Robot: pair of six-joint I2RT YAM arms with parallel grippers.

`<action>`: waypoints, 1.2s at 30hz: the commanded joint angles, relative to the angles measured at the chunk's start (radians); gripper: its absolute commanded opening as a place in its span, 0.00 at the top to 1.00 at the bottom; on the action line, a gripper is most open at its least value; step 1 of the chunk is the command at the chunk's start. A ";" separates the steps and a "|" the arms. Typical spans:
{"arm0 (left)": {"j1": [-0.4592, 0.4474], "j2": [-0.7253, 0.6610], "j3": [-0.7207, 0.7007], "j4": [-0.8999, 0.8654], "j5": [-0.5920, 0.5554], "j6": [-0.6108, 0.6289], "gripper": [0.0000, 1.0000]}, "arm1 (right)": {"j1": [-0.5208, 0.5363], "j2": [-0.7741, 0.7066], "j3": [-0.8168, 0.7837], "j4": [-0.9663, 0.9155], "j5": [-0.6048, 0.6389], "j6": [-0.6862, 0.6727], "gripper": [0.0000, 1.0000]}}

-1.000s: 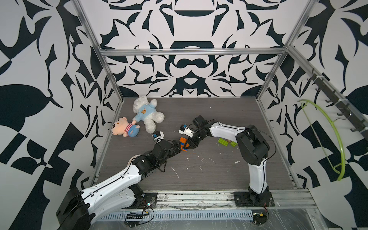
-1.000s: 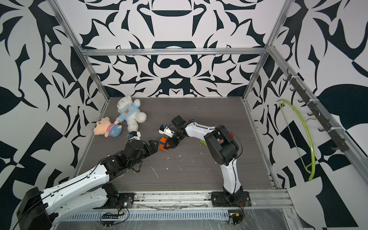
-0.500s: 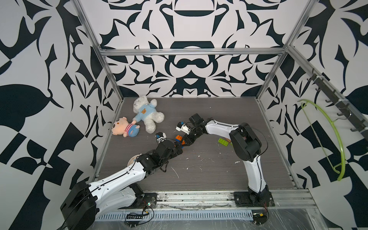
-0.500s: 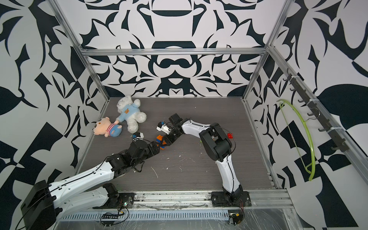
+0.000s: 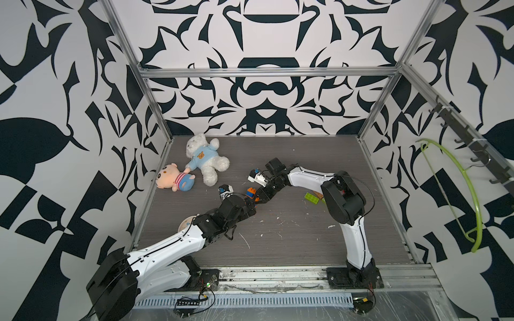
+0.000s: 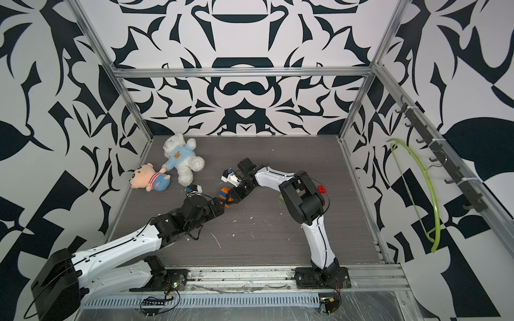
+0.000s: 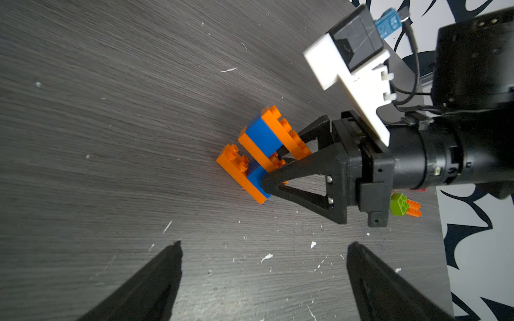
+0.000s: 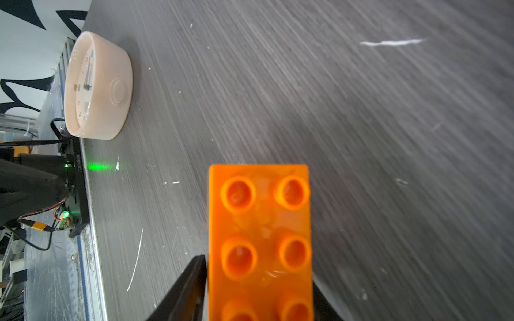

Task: Assemble the number 5 with lego
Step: Adjust the lego brick at the center of the board, then pick up the lego brick from the center of the board.

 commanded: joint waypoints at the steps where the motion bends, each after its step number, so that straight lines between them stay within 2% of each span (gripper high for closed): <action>1: -0.002 0.002 0.017 0.010 0.009 -0.004 0.01 | -0.007 -0.015 0.036 -0.012 0.003 0.007 0.50; 5: -0.002 0.001 0.016 0.012 0.008 -0.006 0.01 | -0.012 -0.012 0.034 -0.009 0.014 0.024 0.49; 8: -0.002 0.003 0.019 0.012 0.011 -0.004 0.01 | -0.020 -0.008 0.030 0.000 0.015 0.059 0.42; 15: -0.002 0.012 0.021 0.012 0.016 -0.003 0.01 | -0.036 -0.014 0.017 0.000 0.014 0.091 0.36; 25: -0.002 0.014 0.027 0.015 0.016 0.002 0.01 | -0.096 -0.088 -0.050 0.000 0.117 0.163 0.26; 31: -0.002 0.044 0.057 0.020 0.040 0.034 0.01 | -0.111 -0.257 -0.161 0.028 0.286 0.191 0.24; 36: -0.002 0.102 0.092 0.048 0.095 0.065 0.01 | -0.133 -0.476 -0.314 0.076 0.569 0.293 0.21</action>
